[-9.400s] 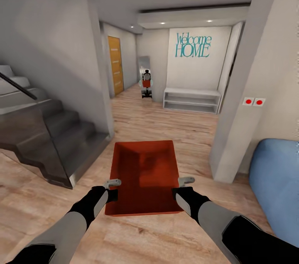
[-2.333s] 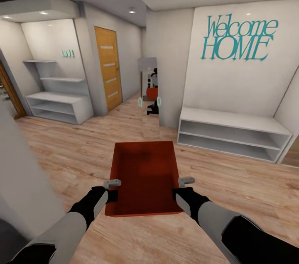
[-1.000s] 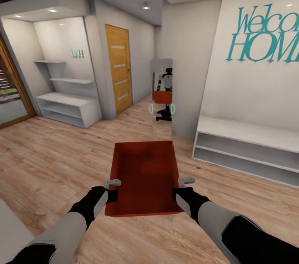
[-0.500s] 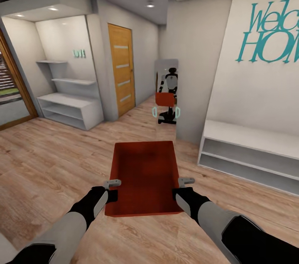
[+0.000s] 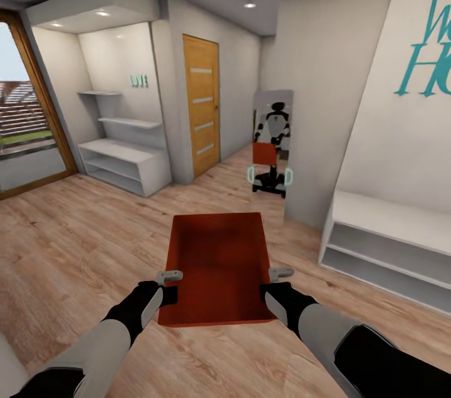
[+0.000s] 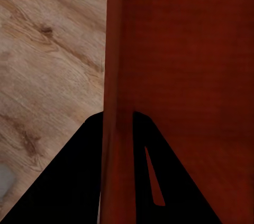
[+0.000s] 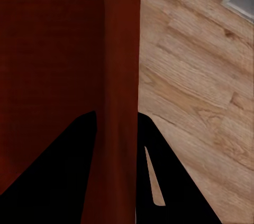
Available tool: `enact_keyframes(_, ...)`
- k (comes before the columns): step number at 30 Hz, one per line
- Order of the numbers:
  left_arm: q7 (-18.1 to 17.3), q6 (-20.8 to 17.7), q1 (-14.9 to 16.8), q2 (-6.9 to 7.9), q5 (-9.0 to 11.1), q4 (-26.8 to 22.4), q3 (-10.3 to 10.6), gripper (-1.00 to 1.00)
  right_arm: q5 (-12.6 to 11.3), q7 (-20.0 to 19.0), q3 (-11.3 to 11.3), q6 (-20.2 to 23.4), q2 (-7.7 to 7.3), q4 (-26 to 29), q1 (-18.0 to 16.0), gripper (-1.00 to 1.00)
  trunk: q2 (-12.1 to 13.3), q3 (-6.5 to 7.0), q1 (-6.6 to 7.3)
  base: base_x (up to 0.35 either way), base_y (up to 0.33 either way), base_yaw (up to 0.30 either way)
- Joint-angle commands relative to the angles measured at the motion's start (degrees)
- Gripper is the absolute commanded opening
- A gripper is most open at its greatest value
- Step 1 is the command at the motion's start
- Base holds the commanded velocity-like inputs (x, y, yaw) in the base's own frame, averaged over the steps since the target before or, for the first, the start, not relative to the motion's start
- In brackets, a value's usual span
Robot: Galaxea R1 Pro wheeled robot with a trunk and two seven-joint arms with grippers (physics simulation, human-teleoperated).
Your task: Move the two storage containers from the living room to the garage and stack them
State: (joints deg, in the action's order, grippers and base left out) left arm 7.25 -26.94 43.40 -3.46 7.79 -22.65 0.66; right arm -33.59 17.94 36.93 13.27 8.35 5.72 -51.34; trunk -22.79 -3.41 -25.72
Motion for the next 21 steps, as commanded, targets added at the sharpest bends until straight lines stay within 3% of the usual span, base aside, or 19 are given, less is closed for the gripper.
enact_keyframes(1,0.7,-0.5,0.0,-0.23,-1.0,0.1,-0.4,-1.0,1.9,0.3,-0.3,0.4,0.09,0.8,-0.1,-1.0,-0.1,-0.13,-0.07,0.322,0.0,0.268)
enact_keyframes(10,0.7,-0.5,0.0,-0.23,-1.0,0.1,-0.4,-1.0,1.9,0.3,-0.3,0.4,0.09,0.8,-0.1,-1.0,-0.1,-0.13,-0.07,0.322,0.0,0.262)
enact_keyframes(21,0.7,-0.5,0.0,-0.23,-1.0,0.1,-0.4,-1.0,1.9,0.3,-0.2,0.4,0.09,0.8,-0.1,-1.0,-0.1,-0.13,-0.07,0.322,0.0,0.023)
